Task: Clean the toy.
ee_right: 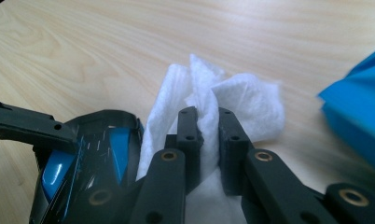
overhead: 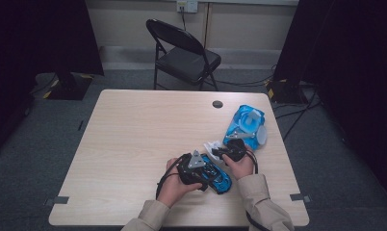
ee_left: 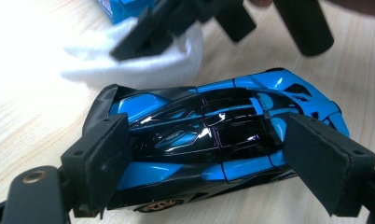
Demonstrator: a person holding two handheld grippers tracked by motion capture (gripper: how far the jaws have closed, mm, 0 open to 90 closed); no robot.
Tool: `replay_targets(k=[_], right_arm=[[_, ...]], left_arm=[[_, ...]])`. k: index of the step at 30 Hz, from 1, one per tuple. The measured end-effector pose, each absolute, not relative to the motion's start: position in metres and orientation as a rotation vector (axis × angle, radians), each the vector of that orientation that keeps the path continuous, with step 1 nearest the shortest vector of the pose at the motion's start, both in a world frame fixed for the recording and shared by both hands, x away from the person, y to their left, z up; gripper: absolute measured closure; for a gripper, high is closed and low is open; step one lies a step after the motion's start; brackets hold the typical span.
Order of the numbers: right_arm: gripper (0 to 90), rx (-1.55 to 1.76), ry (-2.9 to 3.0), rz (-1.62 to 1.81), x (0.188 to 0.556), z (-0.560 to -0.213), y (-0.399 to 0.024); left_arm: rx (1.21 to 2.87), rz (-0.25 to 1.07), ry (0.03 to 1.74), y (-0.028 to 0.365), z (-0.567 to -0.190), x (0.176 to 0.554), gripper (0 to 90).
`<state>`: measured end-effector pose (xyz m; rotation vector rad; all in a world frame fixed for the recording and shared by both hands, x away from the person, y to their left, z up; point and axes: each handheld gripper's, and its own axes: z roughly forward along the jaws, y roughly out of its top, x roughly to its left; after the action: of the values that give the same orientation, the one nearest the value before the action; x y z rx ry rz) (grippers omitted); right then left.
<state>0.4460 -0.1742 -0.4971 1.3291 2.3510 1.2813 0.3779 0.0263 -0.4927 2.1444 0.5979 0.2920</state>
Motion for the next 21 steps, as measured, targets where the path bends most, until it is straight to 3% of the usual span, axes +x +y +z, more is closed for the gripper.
replay_targets(k=[21], right_arm=[[82.4,1.216,2.435,1.239,0.438,-0.505,-0.167]], left_arm=[[2.148,0.315,0.607,0.025,-0.493,0.378,14.9]])
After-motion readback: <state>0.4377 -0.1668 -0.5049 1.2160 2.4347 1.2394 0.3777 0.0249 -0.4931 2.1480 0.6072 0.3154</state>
